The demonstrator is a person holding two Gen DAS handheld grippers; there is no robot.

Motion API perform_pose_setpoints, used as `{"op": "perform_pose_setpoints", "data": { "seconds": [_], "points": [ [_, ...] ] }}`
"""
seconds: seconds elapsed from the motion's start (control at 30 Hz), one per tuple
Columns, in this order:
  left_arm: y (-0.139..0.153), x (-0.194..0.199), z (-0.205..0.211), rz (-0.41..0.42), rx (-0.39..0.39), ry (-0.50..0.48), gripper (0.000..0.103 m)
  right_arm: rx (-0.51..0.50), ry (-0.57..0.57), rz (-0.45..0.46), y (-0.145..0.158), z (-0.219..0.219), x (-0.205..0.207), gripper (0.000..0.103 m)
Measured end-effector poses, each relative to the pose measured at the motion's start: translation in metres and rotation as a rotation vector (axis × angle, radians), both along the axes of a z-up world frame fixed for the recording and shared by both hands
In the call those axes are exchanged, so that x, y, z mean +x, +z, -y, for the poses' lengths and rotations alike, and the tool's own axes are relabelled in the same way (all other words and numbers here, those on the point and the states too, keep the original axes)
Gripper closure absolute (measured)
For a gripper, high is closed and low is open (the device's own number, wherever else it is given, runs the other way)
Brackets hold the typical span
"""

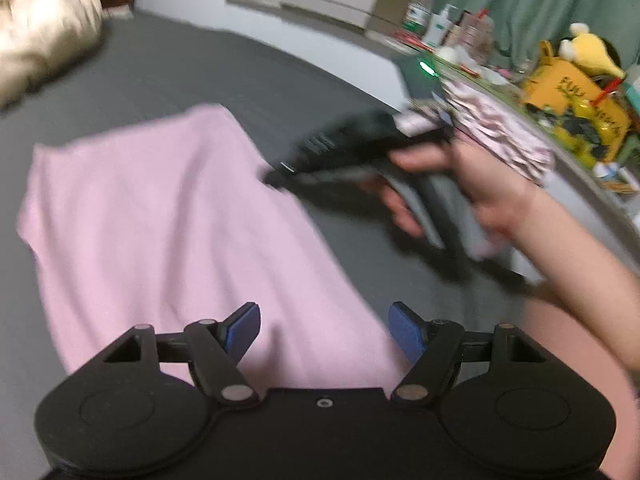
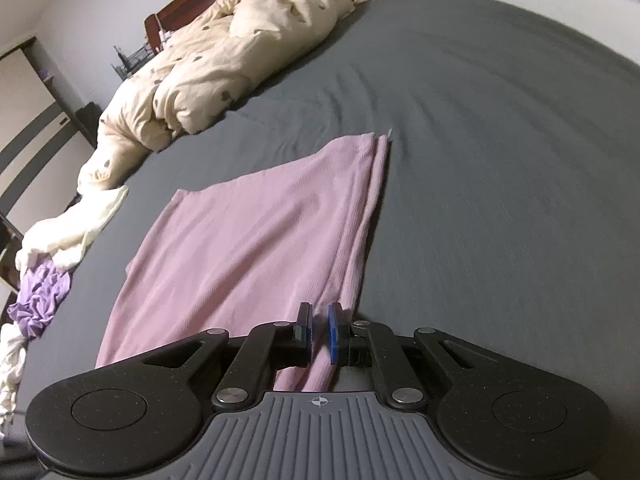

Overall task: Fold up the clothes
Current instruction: 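Open the left gripper while the right gripper folds the trousers edge over lengthwise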

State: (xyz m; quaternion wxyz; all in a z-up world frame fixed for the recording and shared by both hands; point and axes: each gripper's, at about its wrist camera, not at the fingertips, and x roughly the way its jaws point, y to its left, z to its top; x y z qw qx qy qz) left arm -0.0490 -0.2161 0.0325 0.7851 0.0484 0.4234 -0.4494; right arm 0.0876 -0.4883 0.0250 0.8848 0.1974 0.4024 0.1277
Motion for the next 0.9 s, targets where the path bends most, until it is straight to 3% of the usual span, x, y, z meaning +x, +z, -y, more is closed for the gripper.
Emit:
{"op": "perform_pose_setpoints", "data": {
  "seconds": [0.13,0.33,0.53,0.7,0.9],
  "points": [
    [-0.008,-0.030,0.009,-0.035,-0.023,0.015,0.033,0.000,-0.029,-0.001,0.003,0.007,-0.007,0.095],
    [-0.015,-0.055,0.019,0.022,0.014,0.037,0.033,0.028,-0.039,-0.044,0.001,0.011,-0.009,0.095],
    [-0.009,-0.060,0.019,0.092,0.031,0.065,0.034,-0.085,-0.041,-0.006,0.015,0.029,-0.021,0.095],
    [0.003,-0.055,0.009,0.098,-0.059,0.071,0.034,-0.002,-0.094,0.000,0.013,0.055,-0.036,0.095],
    [-0.016,-0.044,0.021,0.062,0.048,0.087,0.035,-0.014,-0.039,0.002,0.011,0.052,-0.044,0.095]
  ]
}}
